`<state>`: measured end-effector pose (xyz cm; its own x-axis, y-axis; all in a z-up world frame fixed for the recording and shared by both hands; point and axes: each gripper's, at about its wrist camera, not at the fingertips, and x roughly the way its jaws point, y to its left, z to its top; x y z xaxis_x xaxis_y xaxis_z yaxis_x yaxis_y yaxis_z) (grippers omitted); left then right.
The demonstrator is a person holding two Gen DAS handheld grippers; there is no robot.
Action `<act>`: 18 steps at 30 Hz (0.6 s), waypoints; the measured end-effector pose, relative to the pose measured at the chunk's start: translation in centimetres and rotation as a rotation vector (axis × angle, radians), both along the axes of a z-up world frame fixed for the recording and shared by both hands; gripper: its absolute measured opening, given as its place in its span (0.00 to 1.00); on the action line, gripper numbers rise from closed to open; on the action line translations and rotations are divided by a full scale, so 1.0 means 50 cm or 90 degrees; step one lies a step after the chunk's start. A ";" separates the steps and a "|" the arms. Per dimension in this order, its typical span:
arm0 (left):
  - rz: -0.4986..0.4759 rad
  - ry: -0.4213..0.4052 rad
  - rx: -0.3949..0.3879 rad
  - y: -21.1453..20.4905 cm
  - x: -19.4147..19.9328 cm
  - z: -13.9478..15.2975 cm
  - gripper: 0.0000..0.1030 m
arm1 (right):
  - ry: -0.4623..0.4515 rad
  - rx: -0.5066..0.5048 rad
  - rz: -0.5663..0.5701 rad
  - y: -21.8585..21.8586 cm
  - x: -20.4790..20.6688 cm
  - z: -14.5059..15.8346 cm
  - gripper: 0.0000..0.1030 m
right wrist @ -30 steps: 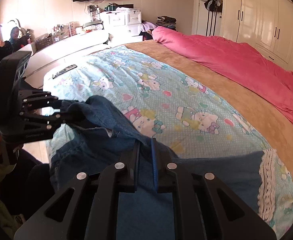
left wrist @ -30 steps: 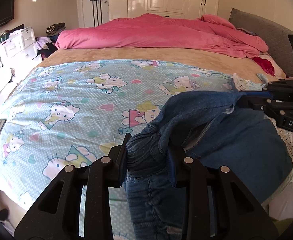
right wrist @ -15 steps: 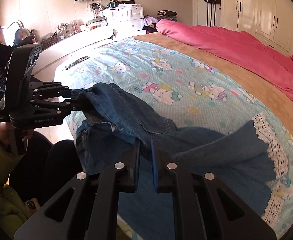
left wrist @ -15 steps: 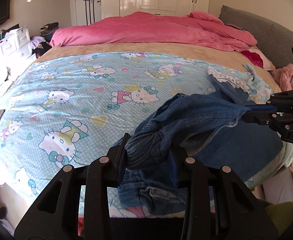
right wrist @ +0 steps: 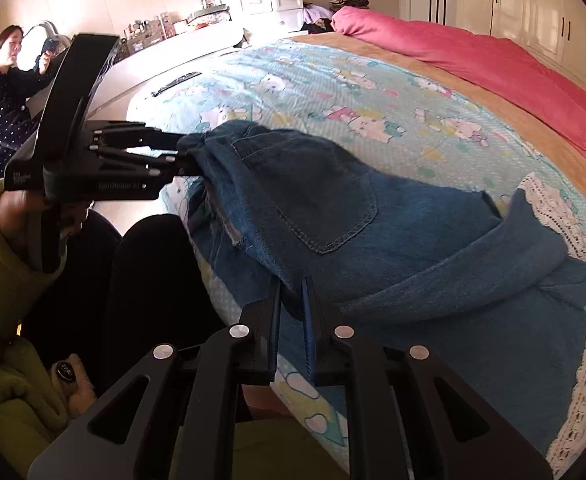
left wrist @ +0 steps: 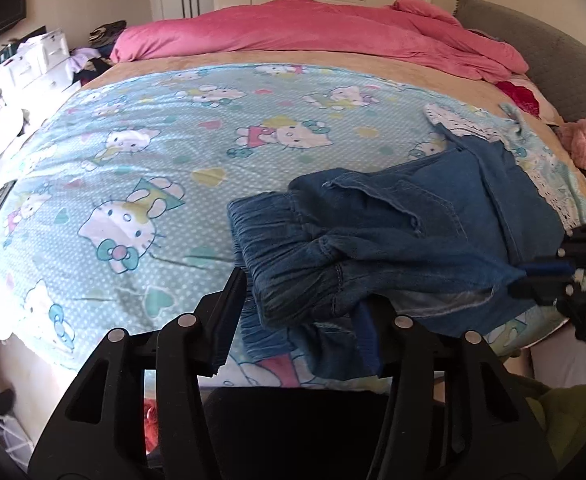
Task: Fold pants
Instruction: 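Lift the pants by the waistband, flip them over, and open both grippers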
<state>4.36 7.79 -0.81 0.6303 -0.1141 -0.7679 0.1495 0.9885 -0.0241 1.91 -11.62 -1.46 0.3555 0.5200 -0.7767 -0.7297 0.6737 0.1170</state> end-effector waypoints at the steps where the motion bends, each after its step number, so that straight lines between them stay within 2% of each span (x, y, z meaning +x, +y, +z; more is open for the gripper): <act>1: 0.004 -0.007 0.010 0.000 0.000 0.006 0.42 | 0.006 0.002 0.003 0.006 0.000 -0.003 0.09; 4: -0.008 -0.041 0.044 -0.008 -0.006 0.028 0.42 | 0.009 0.007 0.019 0.022 0.000 -0.002 0.09; 6: -0.010 -0.028 0.050 0.001 -0.004 0.015 0.43 | 0.018 -0.002 0.030 0.030 0.000 -0.015 0.09; 8: -0.001 0.022 0.022 0.025 -0.003 -0.021 0.45 | 0.037 -0.009 0.031 0.033 0.001 -0.031 0.09; 10: 0.003 0.042 -0.008 0.046 -0.014 -0.037 0.45 | 0.053 -0.003 0.033 0.034 0.001 -0.038 0.09; 13: 0.012 0.039 -0.037 0.073 -0.039 -0.027 0.45 | 0.058 0.009 0.042 0.037 -0.008 -0.039 0.09; 16: 0.043 0.020 -0.022 0.096 -0.066 -0.004 0.45 | 0.056 0.007 0.054 0.046 -0.016 -0.043 0.09; 18: 0.056 0.011 -0.034 0.107 -0.077 0.016 0.44 | 0.065 -0.002 0.054 0.049 -0.014 -0.051 0.09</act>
<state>0.52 13.14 -0.03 0.6262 -0.1000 -0.7732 0.0615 0.9950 -0.0789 1.18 -9.20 -4.01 0.2295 0.5424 -0.8082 -0.7690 0.6100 0.1910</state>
